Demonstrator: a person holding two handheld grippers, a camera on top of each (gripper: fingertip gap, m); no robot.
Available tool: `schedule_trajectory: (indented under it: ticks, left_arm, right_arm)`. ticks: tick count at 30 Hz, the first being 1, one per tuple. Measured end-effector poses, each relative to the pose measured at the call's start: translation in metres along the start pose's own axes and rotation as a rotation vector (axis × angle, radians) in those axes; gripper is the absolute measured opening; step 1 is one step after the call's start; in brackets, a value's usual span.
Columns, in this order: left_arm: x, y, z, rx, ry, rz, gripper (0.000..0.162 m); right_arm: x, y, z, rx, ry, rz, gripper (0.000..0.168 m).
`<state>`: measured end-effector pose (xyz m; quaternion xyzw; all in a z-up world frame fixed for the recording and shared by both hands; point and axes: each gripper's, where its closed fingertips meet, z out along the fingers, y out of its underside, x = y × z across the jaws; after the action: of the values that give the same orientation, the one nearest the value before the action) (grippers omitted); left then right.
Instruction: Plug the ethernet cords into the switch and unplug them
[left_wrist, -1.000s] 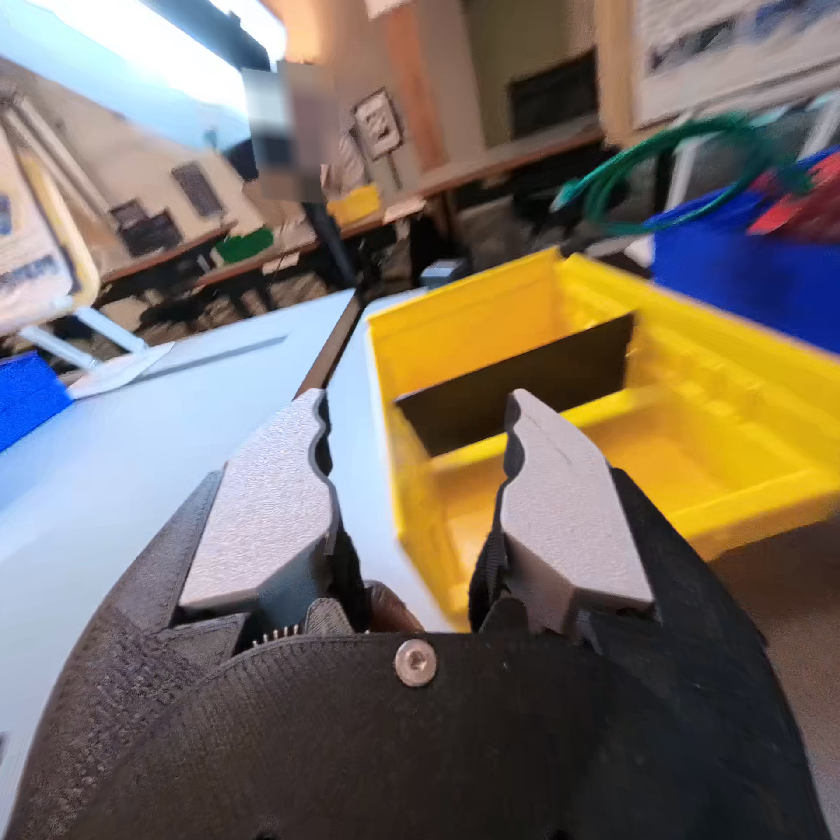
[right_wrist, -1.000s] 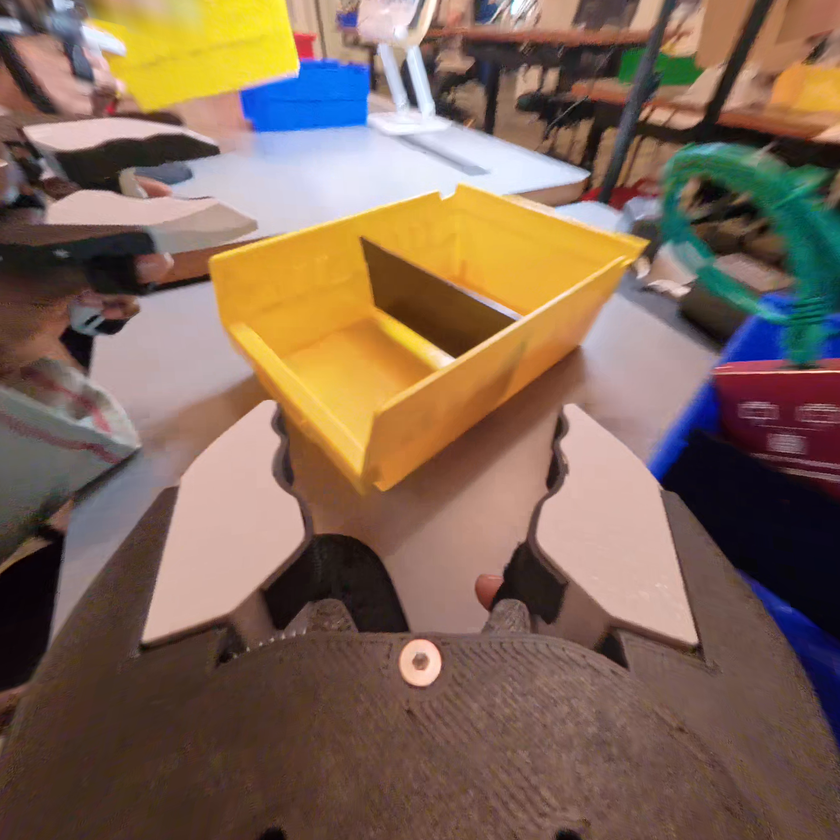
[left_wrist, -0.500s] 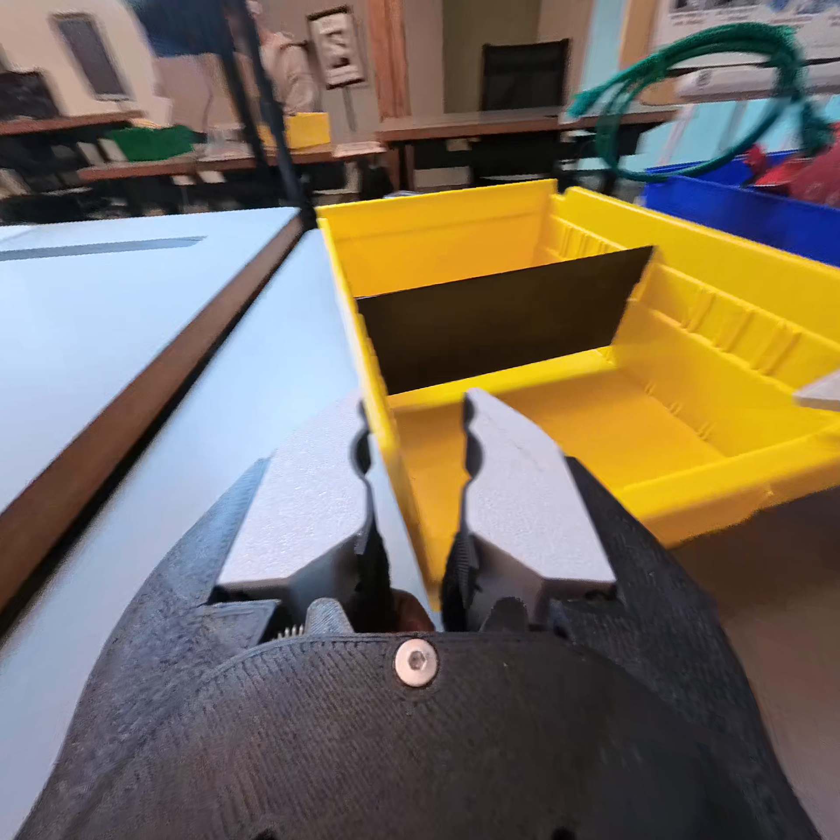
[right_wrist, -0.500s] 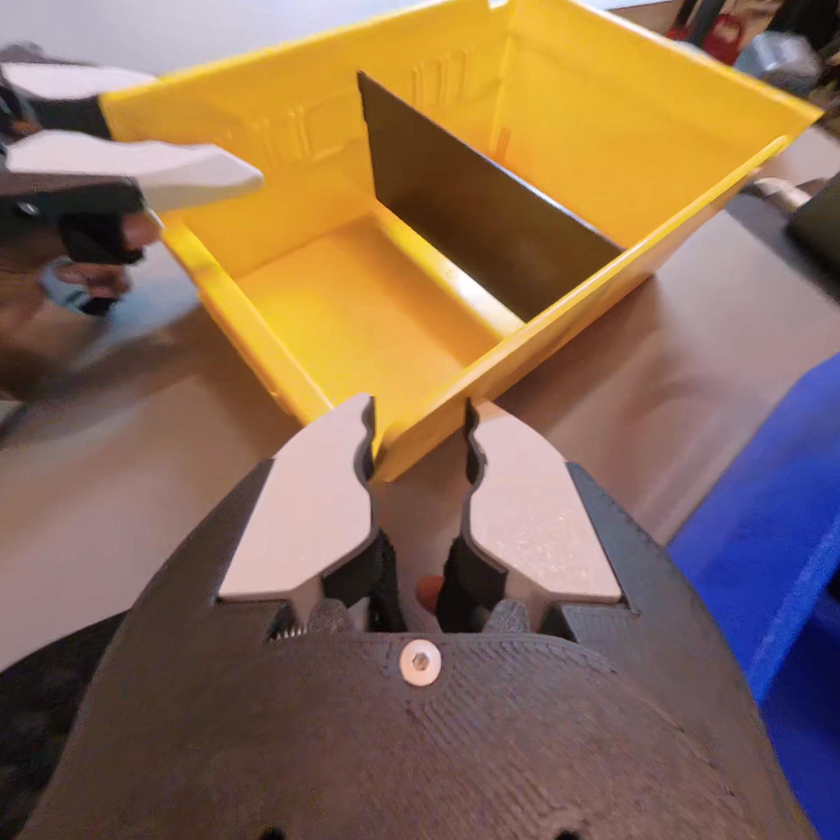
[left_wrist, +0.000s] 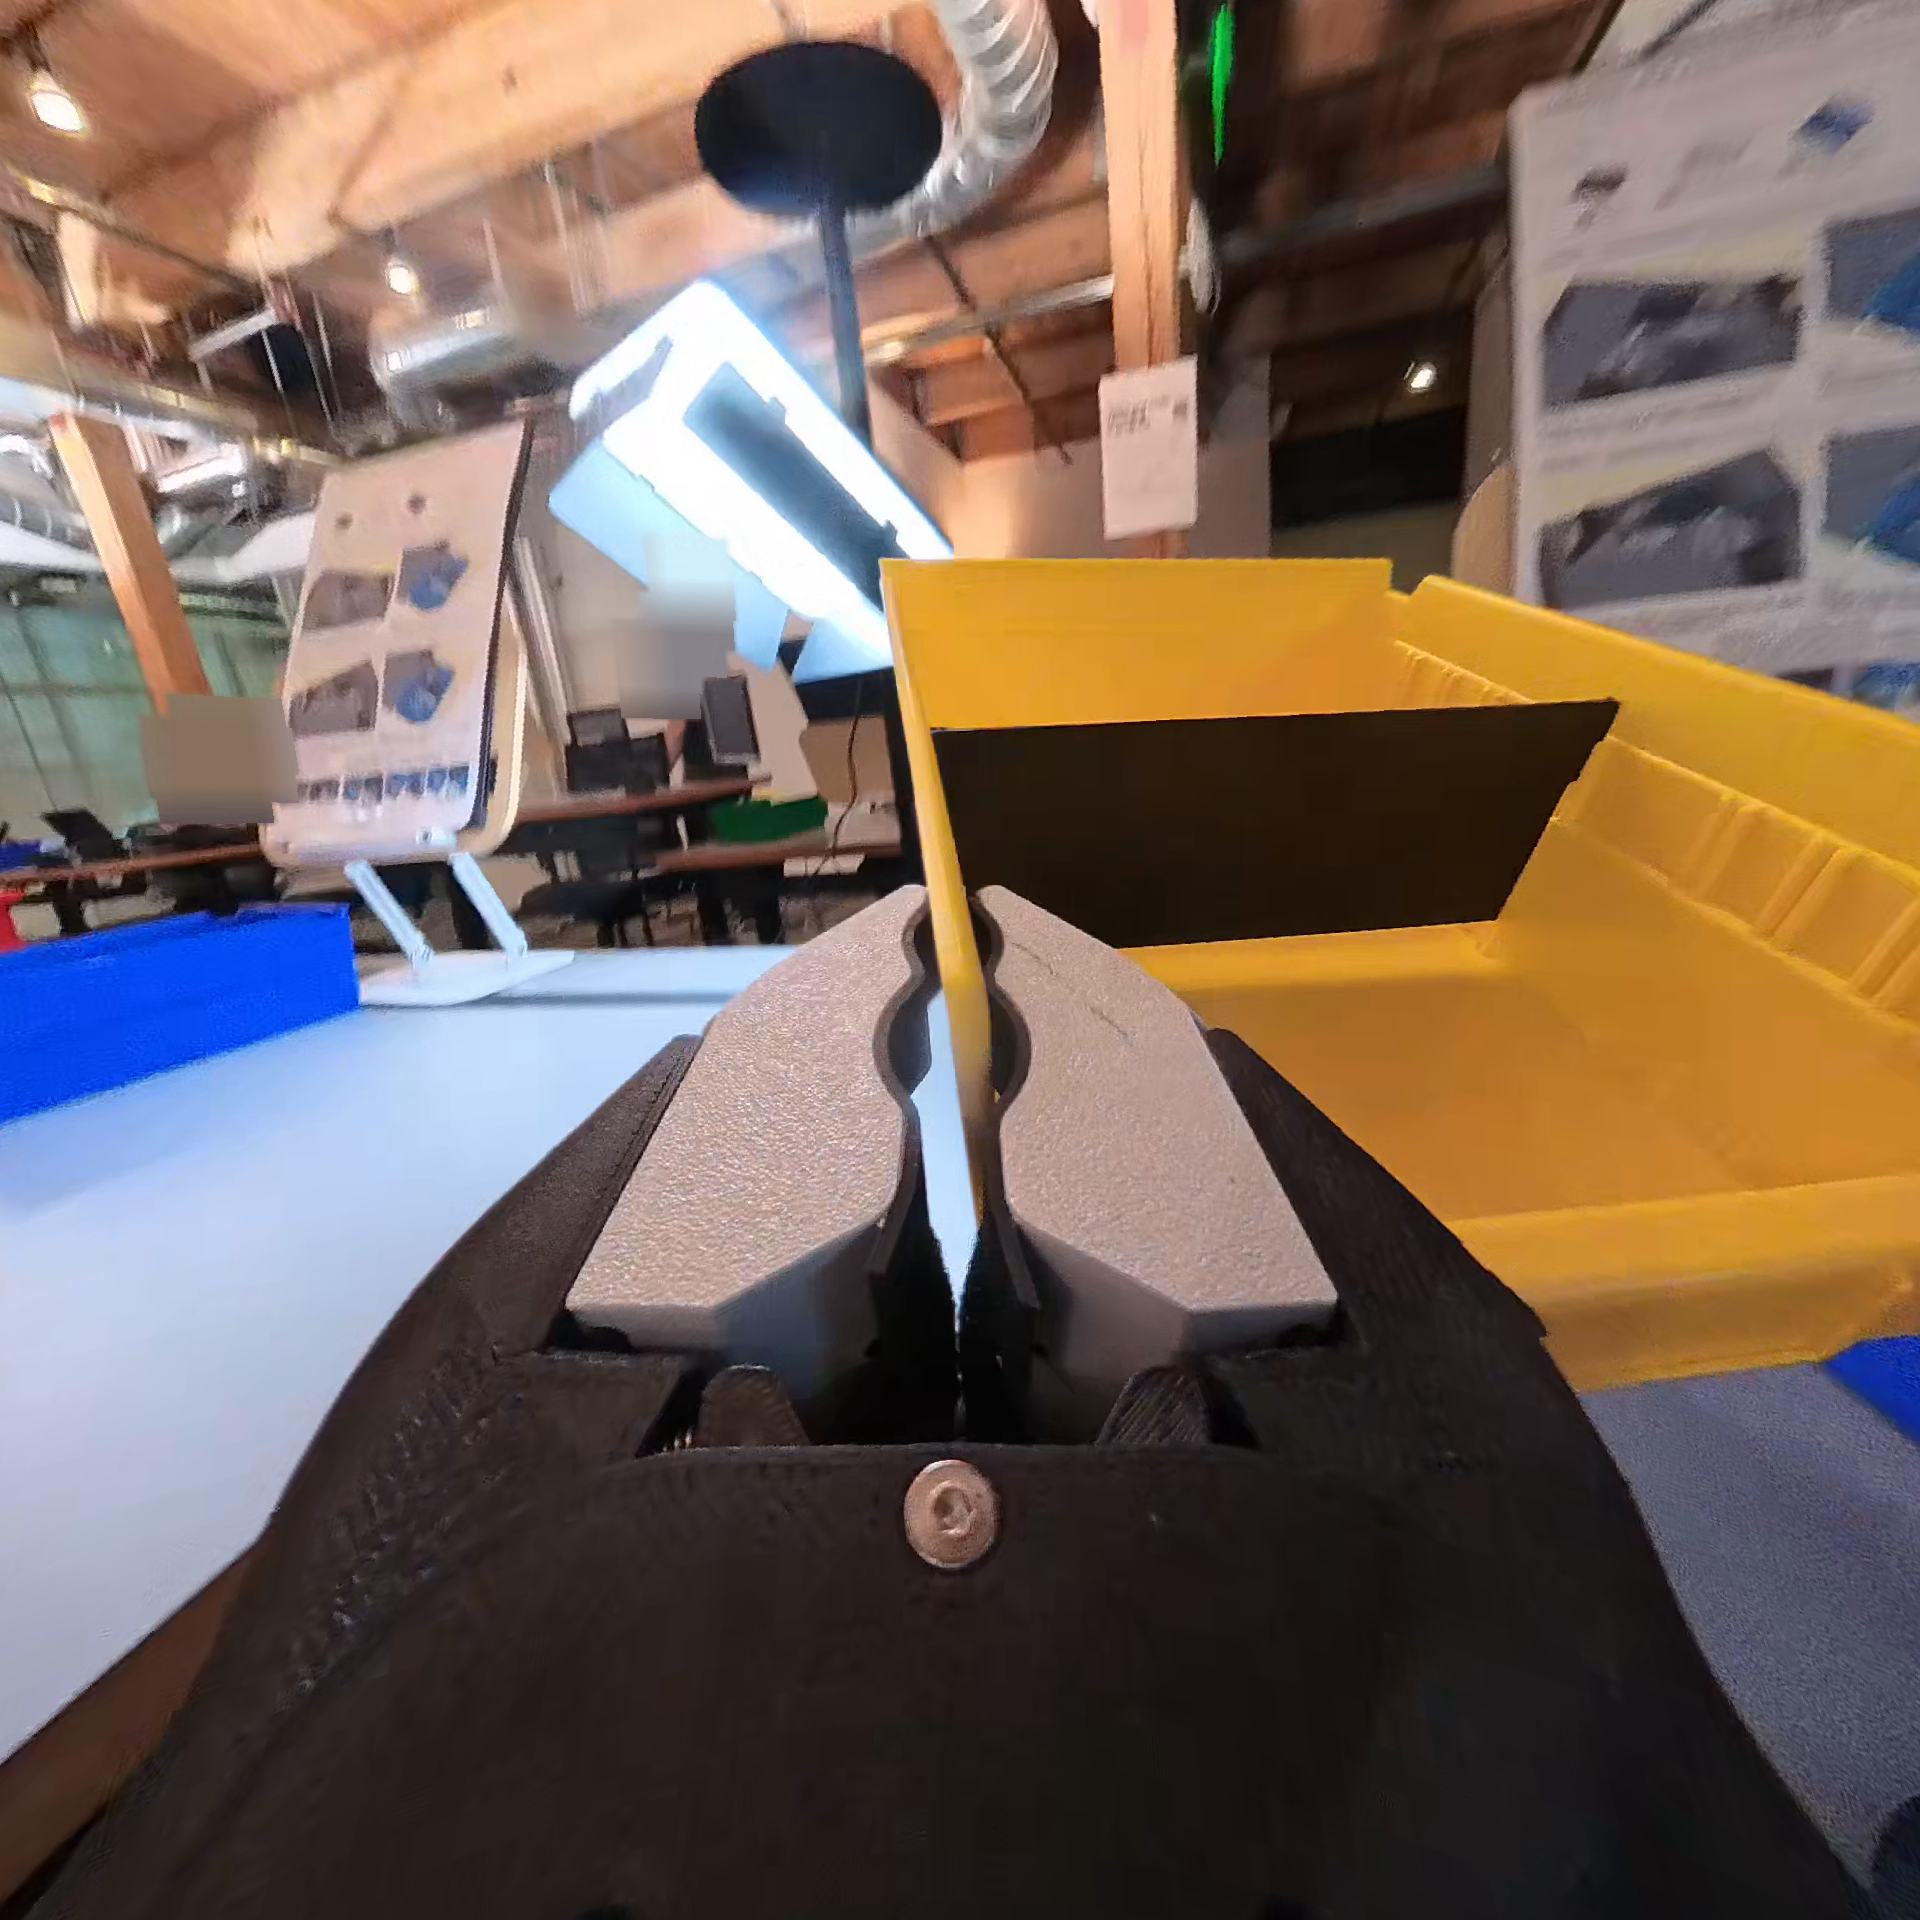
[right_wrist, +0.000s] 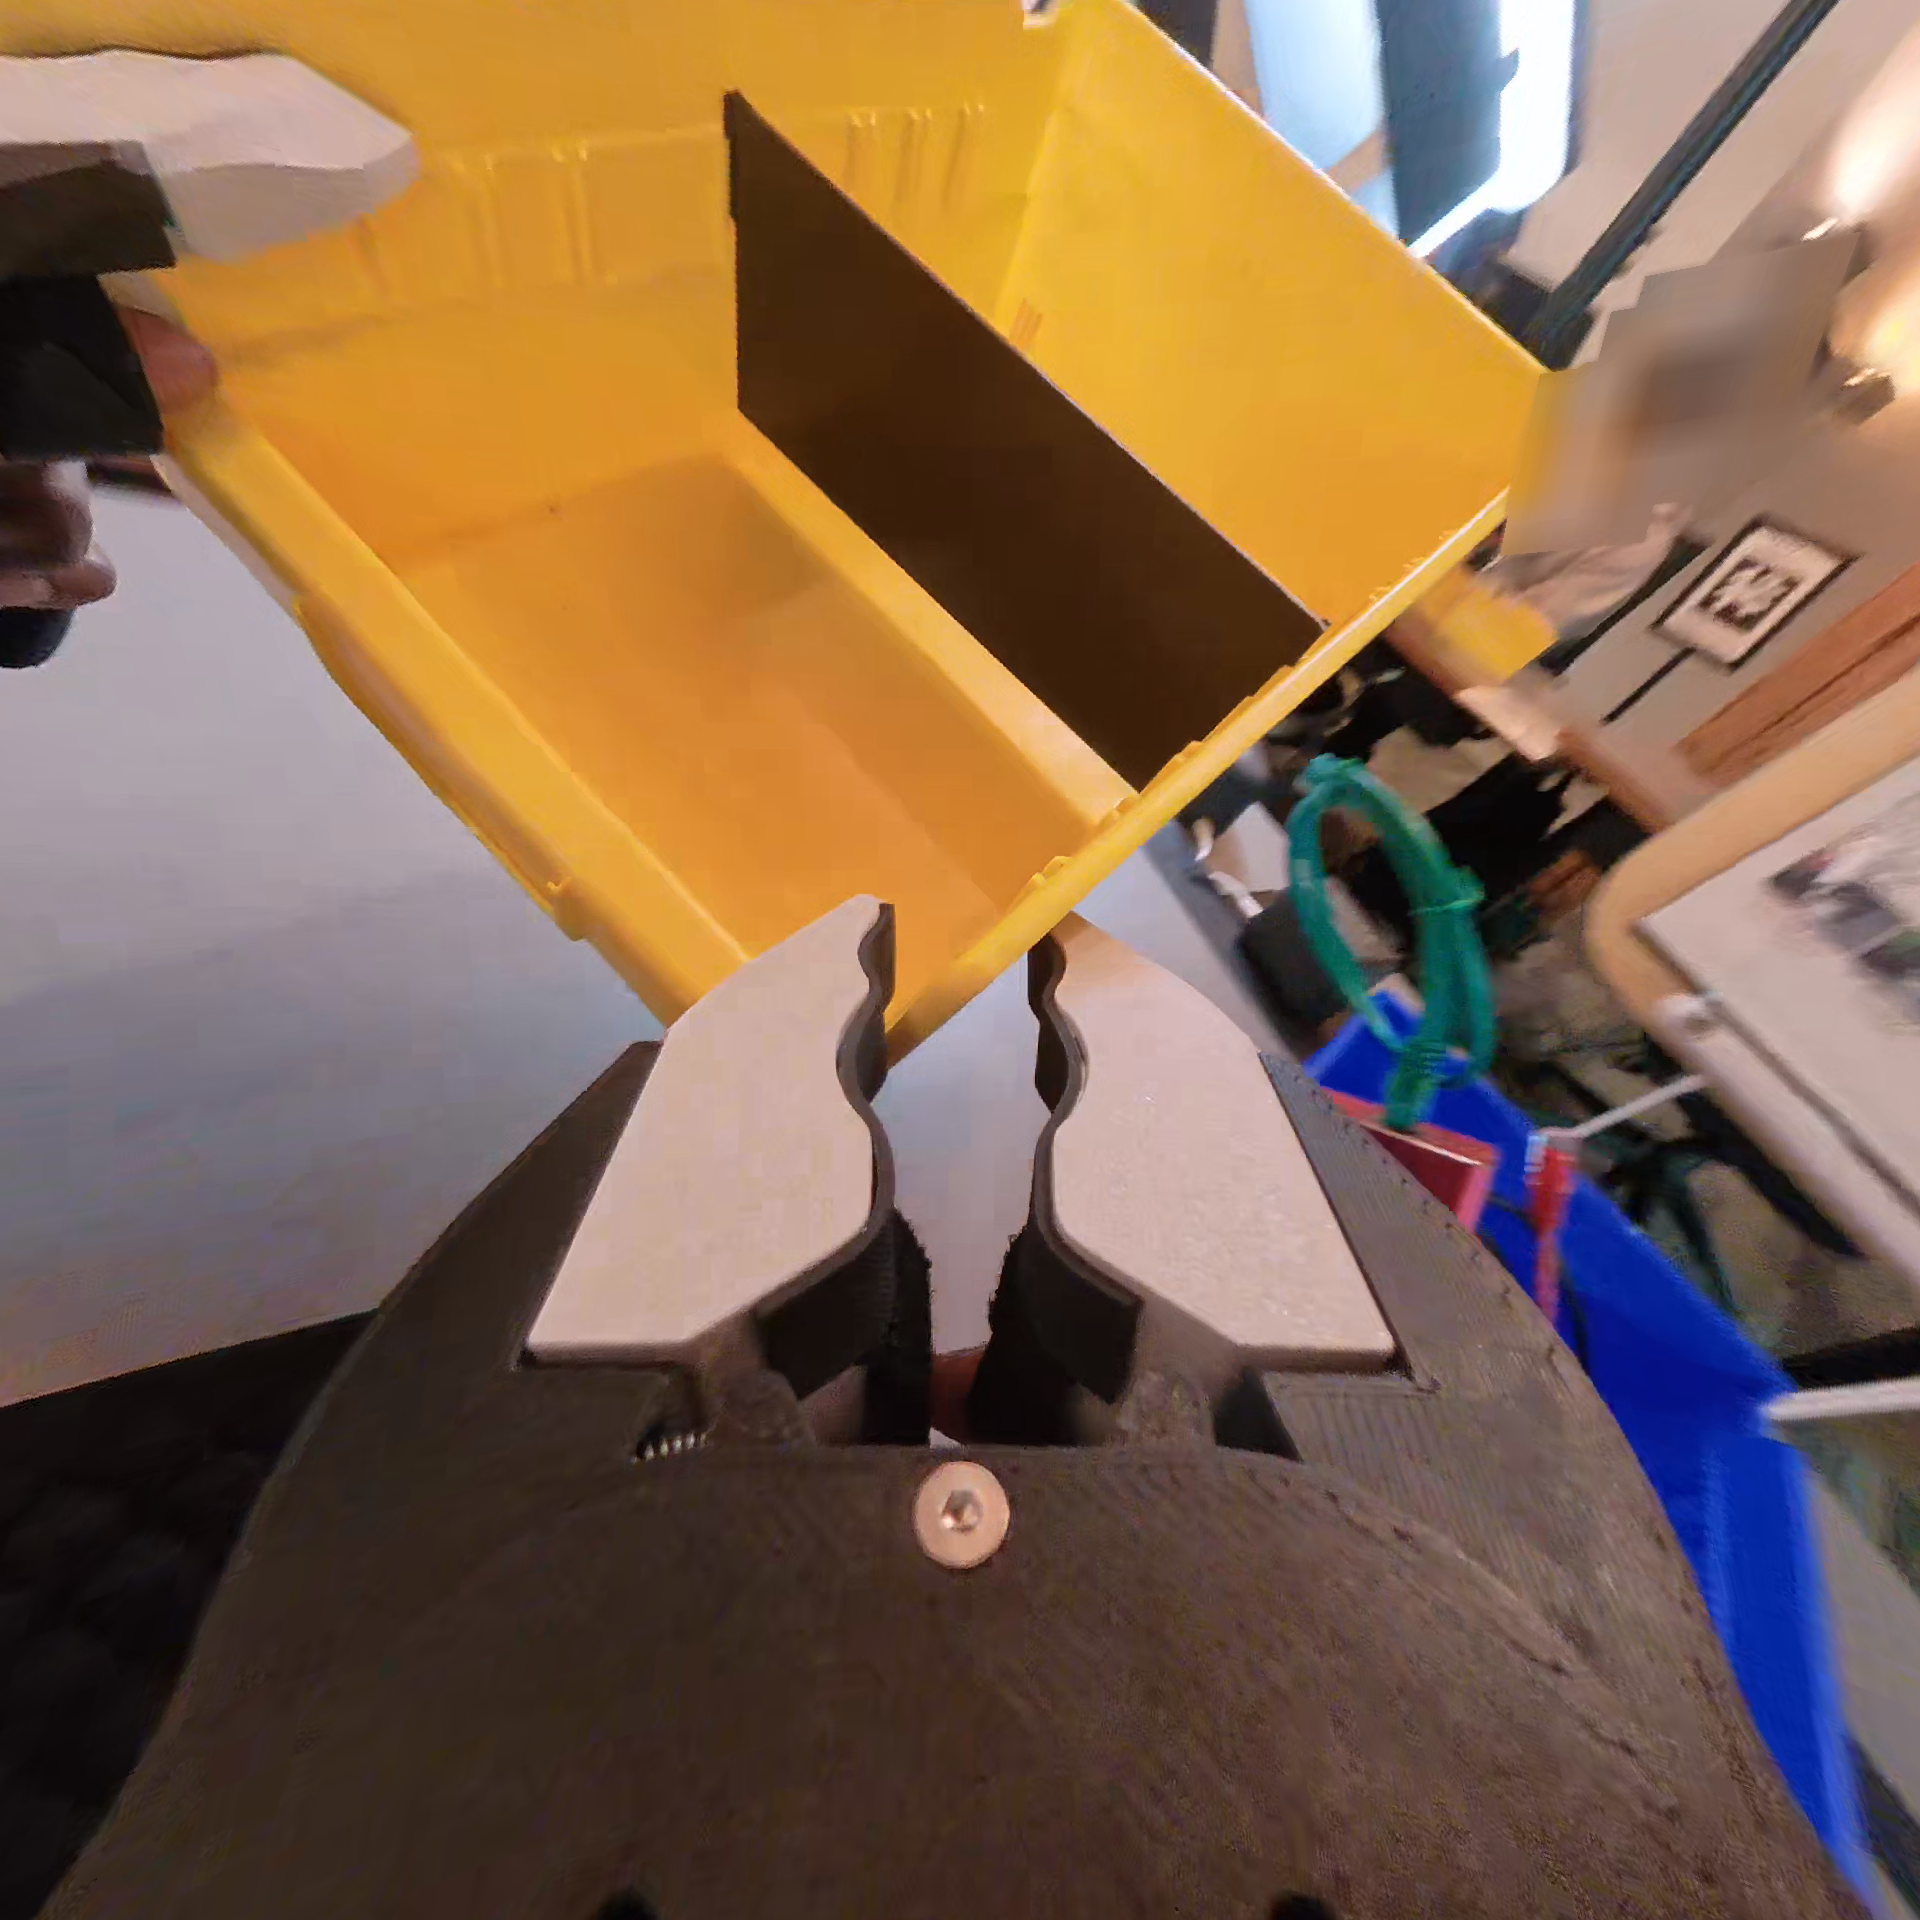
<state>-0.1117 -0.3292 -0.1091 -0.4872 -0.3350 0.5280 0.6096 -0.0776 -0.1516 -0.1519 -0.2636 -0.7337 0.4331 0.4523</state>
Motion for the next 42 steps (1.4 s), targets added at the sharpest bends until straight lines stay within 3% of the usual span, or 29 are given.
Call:
schedule_trajectory:
  ticks: [4,8,15,25,33,38,42]
  left_arm:
    - [0.044,-0.042,0.0,0.081,0.08,-0.017,0.005]
    - [0.104,-0.056,0.006,0.104,0.185,-0.081,0.006]
    - [0.231,-0.067,0.007,0.1,0.437,-0.196,0.009]
    - [0.403,-0.072,-0.008,0.035,0.744,-0.216,0.012]
    - [0.517,-0.043,-0.038,-0.064,0.908,-0.18,0.013]
    - [0.563,0.001,-0.052,-0.16,0.951,-0.134,0.013]
    - [0.58,0.024,-0.058,-0.19,0.975,-0.094,0.014]
  right_arm:
    - [0.035,-0.011,-0.047,0.051,0.11,-0.014,0.023]
    - [0.069,0.004,-0.098,0.038,0.212,0.022,0.025]
    - [0.126,0.055,-0.198,-0.069,0.462,0.078,0.019]
    - [0.181,0.144,-0.326,-0.21,0.793,0.209,0.013]
    - [0.198,0.226,-0.405,-0.323,0.965,0.315,0.012]
    - [0.193,0.283,-0.425,-0.41,0.991,0.389,0.012]
    - [0.191,0.309,-0.428,-0.479,0.995,0.407,0.012]
